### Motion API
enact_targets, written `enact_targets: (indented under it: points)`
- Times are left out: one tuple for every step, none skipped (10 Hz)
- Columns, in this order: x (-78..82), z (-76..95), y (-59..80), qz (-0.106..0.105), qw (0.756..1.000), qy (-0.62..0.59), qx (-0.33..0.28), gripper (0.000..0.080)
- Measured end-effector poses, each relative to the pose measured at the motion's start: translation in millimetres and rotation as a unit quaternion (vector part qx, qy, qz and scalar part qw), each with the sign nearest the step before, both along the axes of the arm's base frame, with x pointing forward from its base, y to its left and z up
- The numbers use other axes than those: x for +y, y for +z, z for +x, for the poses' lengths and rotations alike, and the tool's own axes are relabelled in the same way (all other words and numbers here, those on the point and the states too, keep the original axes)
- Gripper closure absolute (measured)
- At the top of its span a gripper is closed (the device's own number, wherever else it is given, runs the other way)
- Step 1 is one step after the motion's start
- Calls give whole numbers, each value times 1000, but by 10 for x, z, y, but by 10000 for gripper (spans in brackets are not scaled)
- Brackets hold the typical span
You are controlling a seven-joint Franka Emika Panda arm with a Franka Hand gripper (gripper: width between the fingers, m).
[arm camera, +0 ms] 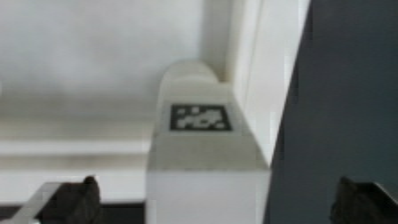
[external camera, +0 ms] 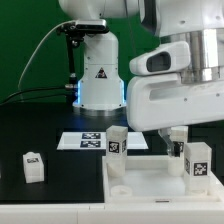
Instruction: Assemble square table
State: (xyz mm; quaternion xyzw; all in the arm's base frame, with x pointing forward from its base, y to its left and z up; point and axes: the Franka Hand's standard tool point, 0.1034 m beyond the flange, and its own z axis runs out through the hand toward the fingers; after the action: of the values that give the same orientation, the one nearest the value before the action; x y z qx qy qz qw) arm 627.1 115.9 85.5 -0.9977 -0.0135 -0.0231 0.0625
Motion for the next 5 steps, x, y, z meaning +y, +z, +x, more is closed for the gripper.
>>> enact_targets:
  points:
    - [47,-28,-35,2,1000,-11,24,151]
    - [63,-42,-42,3,999,-11,39,151]
    - [57,-34,-43,3,999,-19,37,151]
    - [58,-38,-50,3,999,-28,39,274]
    - [56,-39,-52,3,999,-28,39,274]
